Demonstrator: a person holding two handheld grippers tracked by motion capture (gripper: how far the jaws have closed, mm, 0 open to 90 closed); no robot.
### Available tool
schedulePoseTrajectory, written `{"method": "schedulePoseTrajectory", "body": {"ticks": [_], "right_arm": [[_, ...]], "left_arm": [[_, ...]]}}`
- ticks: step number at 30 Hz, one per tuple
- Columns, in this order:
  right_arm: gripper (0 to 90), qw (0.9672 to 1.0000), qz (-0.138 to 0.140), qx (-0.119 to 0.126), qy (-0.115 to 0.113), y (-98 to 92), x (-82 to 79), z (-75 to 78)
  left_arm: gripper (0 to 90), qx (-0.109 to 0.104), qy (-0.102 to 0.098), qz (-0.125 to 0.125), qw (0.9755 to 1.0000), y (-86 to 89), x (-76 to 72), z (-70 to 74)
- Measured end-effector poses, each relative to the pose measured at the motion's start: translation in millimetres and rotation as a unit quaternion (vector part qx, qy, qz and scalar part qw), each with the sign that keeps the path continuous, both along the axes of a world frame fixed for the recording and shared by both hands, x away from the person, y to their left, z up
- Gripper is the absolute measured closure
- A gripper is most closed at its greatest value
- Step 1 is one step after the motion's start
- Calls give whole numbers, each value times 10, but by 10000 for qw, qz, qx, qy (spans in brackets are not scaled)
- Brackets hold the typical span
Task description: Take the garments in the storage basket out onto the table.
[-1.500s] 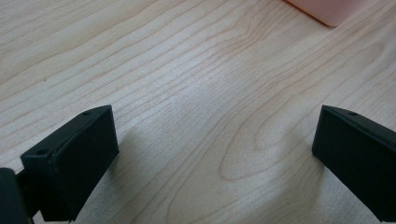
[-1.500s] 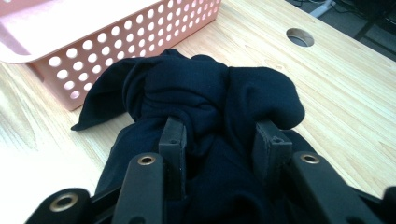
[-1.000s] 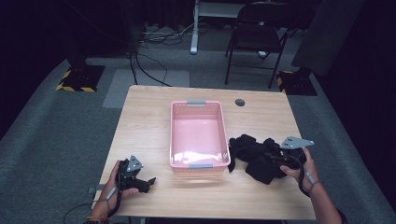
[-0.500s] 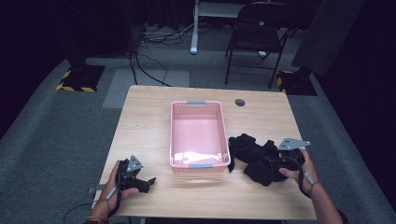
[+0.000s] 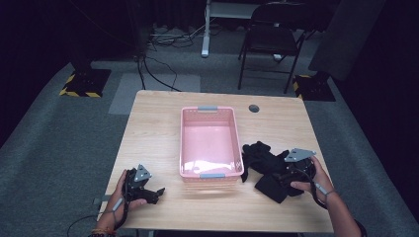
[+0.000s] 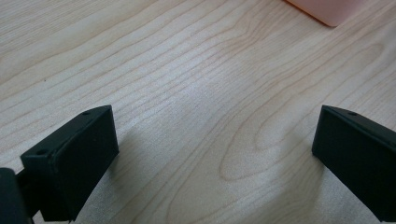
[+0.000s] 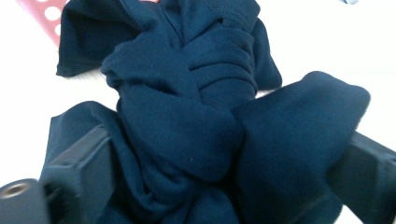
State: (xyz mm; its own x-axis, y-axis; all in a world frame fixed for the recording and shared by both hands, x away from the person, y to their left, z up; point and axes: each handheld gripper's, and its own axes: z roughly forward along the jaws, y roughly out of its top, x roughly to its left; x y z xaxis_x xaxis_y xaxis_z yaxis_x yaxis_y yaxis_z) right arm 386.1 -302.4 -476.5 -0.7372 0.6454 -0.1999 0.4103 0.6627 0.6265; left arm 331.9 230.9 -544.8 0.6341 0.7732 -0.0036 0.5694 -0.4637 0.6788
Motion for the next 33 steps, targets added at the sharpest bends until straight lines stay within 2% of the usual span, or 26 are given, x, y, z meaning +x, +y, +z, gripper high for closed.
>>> {"method": "schedulePoseTrajectory", "body": {"ticks": [2,6,13,18,22,33], "right_arm": [[29,10000,0,35,1,10,1,-14],[29,10000,-3,-48,-64,18,-10,-24],[29,9997,27,-92,-237,18,-53,10],[38,9997,99,12,-241,-6,-88,60],[38,9993,148,47,-350,0,-122,114],[38,9986,169,-3,-502,-32,-222,197]], "left_arm": [[0,0,0,0,10000,0,0,0],[0,-1,-1,0,10000,0,0,0],[0,-1,0,0,10000,0,0,0],[0,0,-1,1,10000,0,0,0],[0,-1,-1,1,10000,0,0,0],[0,4,0,-4,10000,0,0,0]]}}
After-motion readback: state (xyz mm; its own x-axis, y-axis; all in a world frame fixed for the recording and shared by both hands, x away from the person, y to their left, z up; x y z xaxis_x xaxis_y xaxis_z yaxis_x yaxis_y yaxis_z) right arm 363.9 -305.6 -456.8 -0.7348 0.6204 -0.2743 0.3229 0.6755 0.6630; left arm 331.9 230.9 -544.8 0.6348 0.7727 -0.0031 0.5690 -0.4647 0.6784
